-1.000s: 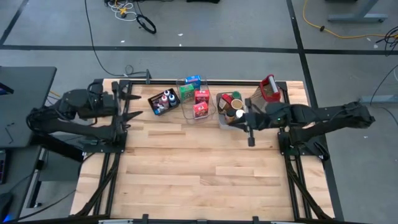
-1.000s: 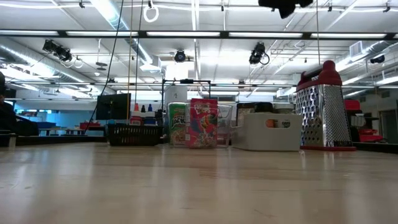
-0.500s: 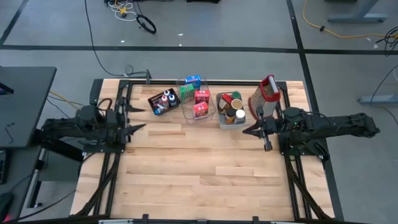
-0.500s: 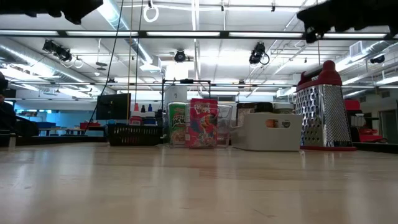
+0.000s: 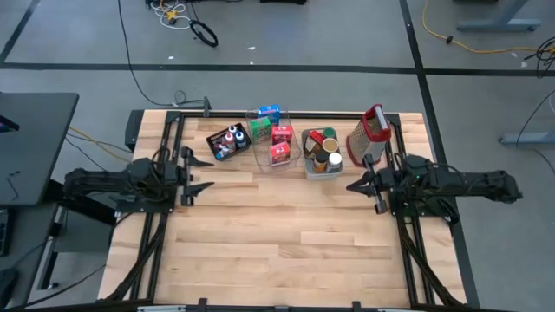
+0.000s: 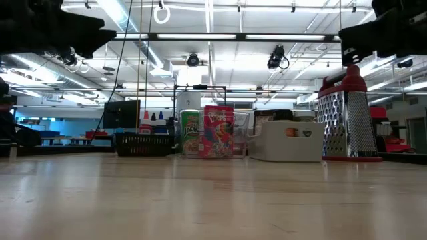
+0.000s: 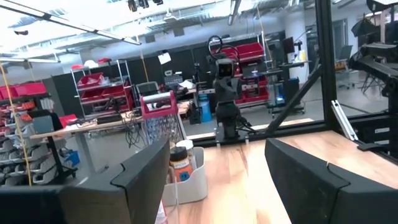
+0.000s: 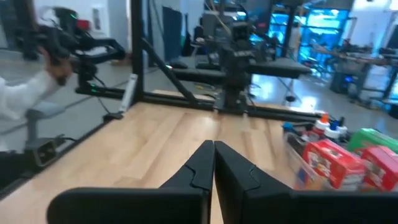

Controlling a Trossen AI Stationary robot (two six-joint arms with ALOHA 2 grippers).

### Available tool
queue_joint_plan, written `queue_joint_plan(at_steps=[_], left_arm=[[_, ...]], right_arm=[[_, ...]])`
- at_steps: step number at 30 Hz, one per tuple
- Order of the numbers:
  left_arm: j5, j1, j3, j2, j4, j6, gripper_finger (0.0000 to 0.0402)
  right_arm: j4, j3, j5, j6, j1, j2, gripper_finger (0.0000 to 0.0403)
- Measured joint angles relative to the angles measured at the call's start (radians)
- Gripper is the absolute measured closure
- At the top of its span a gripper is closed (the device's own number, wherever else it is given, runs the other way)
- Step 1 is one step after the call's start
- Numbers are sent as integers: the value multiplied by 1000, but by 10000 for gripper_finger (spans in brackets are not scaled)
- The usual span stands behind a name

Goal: Pick & Place Kitchen Items
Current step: Return to Home Position

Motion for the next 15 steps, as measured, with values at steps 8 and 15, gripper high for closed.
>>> queue_joint_plan(at_steps=[8, 15], left_arm=[[-1, 0, -60, 0, 40, -38, 132], [-1, 0, -60, 3, 9, -83, 132]], right_arm=[[-5, -22, -53, 11, -35, -62, 381], [-31, -22, -64, 43, -47, -62, 381]])
